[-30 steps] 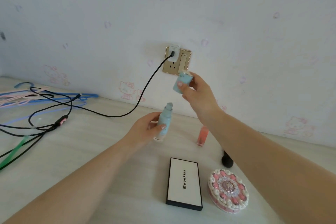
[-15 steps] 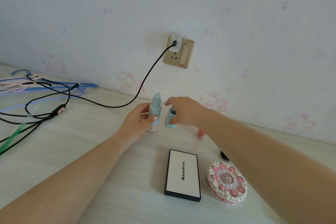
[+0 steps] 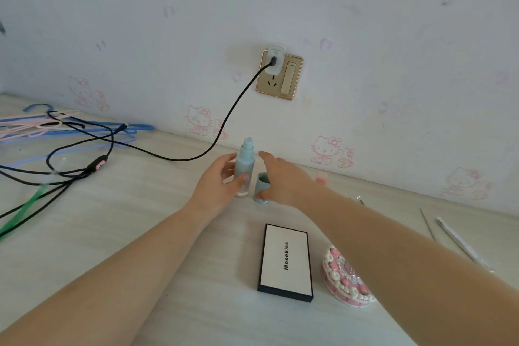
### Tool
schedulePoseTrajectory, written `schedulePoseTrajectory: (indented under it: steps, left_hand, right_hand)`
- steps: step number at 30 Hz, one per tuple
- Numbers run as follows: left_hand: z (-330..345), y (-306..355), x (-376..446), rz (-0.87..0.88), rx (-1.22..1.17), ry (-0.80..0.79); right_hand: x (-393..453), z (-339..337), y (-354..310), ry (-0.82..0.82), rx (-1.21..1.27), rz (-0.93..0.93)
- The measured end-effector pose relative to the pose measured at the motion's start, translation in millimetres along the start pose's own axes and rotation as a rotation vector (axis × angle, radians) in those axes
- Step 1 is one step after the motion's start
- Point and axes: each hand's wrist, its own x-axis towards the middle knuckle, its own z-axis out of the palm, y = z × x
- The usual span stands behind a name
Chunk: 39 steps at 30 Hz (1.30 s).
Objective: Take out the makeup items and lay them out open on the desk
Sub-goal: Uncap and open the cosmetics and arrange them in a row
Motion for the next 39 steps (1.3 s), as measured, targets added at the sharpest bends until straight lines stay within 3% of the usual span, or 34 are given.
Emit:
schedulePoseTrajectory:
  steps: [5, 7, 11, 14, 18, 27, 31, 36, 39]
  left_hand:
    - [0.0, 18.0, -20.4, 0.069, 0.012, 0.337]
    - [2.6, 29.8, -29.6, 0.129, -0.008, 0.367]
    - [19.7, 52.5, -43.6, 0.181, -0.042, 0.201]
    - [42.1, 60.3, -46.9, 0.112, -0.057, 0.001]
    - [71.9, 58.7, -42.4, 0.017, -0.005, -0.147]
    - [118.0, 35.4, -6.8, -0.174, 0.164, -0.231]
    - [124.1, 29.2, -0.8, -0.087, 0.35, -0.255]
    - [123.5, 30.2, -4.2, -0.075, 0.277, -0.197]
    - [120.8, 40.2, -13.2, 0.071, 0.301, -0.154]
  right_hand:
    - [-21.5, -15.8, 7.3, 0.092, 0.064, -0.038]
    - [-34.4, -23.5, 11.1, 0.132, 0.081, -0.07]
    - [-58.9, -45.0, 25.2, 0.238, 0.126, -0.094]
    - [-66.8, -59.3, 45.1, 0.332, 0.184, -0.014]
    - [-69.4, -61.0, 70.9, 0.297, 0.188, 0.089]
    - [-43.1, -36.6, 98.8, 0.146, 0.206, 0.091]
    - [-36.9, -22.3, 109.0, 0.182, 0.273, 0.093]
    - [-48.8, -24.2, 118.6, 0.188, 0.536, 0.021]
    - [-65.1, -34.7, 118.5, 0.189, 0.66, -0.01]
